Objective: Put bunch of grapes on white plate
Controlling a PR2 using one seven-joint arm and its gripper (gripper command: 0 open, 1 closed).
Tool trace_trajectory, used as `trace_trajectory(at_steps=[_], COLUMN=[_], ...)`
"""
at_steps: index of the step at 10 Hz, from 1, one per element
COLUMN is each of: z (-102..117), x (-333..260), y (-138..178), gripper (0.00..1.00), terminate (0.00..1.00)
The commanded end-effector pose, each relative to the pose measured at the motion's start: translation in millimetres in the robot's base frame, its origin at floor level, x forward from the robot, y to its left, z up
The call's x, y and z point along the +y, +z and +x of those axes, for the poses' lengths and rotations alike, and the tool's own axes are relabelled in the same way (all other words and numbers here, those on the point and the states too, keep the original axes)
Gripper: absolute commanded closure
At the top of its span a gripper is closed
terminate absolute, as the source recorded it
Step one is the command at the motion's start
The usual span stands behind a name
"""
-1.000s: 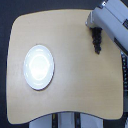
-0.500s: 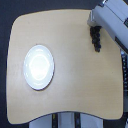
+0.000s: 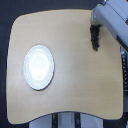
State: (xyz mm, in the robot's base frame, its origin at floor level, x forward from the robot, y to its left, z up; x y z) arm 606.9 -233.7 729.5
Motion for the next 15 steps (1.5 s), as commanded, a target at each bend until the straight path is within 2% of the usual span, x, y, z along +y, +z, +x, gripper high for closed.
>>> trace_trajectory(at_steps=[1, 5, 8, 10, 15], z=[0.6, -7.7, -23.2, -33.5, -90.4], x=[-1.1, 20.0, 44.7, 61.1, 152.4], y=[53.4, 123.5, 185.2, 201.8, 196.6], gripper=[1.0, 1.0, 1.0, 1.0, 1.0], terminate=[0.0, 0.0, 0.0, 0.0, 0.0])
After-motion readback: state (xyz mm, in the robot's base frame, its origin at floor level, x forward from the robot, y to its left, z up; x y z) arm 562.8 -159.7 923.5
